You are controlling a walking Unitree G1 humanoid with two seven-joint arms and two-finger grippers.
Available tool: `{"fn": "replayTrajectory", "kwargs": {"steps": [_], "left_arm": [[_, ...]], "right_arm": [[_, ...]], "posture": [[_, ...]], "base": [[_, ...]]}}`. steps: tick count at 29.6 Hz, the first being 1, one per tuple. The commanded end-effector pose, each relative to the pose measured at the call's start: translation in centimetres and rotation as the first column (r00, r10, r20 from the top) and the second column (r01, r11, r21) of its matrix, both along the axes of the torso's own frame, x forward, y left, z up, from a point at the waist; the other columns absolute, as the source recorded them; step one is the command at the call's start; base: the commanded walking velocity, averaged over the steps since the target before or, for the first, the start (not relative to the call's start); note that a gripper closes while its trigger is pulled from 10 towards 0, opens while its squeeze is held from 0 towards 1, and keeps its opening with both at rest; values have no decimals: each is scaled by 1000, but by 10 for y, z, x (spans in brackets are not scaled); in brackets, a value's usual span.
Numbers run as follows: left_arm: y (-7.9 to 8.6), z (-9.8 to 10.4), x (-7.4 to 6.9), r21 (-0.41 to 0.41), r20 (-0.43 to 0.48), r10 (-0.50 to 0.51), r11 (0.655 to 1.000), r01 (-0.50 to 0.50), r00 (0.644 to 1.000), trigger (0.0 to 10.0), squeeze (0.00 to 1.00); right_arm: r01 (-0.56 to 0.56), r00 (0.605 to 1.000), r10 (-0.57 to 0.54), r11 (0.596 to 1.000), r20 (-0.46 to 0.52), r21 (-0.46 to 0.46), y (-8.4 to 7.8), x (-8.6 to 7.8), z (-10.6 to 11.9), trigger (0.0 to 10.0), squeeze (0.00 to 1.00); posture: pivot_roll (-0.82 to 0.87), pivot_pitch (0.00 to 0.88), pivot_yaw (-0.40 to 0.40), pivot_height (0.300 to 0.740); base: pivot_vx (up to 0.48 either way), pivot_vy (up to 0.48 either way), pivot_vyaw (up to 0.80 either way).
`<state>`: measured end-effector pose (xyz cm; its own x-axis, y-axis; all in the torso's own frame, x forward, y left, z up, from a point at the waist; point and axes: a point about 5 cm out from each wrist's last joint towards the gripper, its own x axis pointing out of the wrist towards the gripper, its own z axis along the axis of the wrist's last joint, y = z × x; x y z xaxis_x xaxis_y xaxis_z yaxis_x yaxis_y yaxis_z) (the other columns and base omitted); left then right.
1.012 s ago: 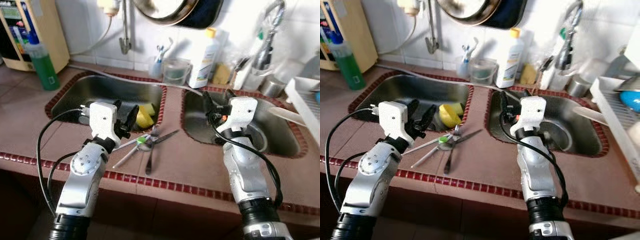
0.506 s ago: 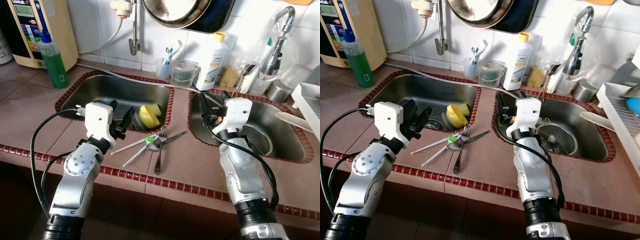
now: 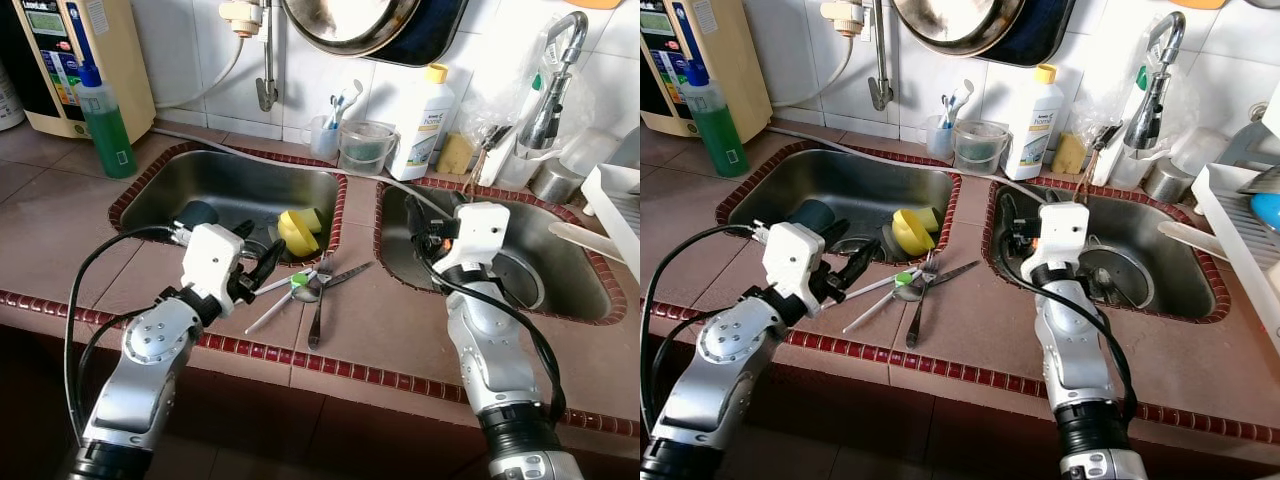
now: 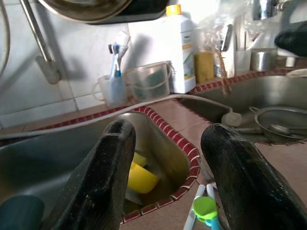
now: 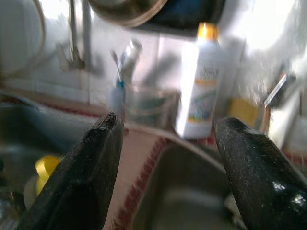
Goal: Kitchen organization
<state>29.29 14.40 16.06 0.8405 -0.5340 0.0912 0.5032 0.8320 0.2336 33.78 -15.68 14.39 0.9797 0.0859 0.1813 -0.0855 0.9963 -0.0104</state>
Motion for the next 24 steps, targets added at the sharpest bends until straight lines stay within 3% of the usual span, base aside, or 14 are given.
{"fn": "replayTrajectory", "kwargs": {"steps": [1, 8, 18, 24], "left_arm": [[-5, 8, 0, 9, 26, -26, 1000, 26, 999, 10000, 0], [-11, 7, -2, 11, 29, -43, 999, 43, 999, 10000, 0], [-14, 6, -6, 21, 30, -57, 998, 56, 998, 10000, 0], [-14, 4, -8, 31, 23, -67, 997, 66, 997, 10000, 0]], "right_arm": [[1, 1000, -1, 1000, -8, -13, -4, 5, 3, 10000, 0], [-108, 993, 108, 994, -41, -2, 5, 12, 3, 10000, 0], [-81, 988, 81, 997, -135, 4, -12, 6, -23, 10000, 0], [-55, 994, 52, 998, -100, -30, -13, -8, -30, 10000, 0]], "posture": [[-48, 8, -45, 740], [-44, 9, -49, 740], [-38, 10, -59, 740], [-45, 10, -56, 740]], "base": [[0, 0, 0], [0, 0, 0], [0, 0, 0], [0, 0, 0]]}}
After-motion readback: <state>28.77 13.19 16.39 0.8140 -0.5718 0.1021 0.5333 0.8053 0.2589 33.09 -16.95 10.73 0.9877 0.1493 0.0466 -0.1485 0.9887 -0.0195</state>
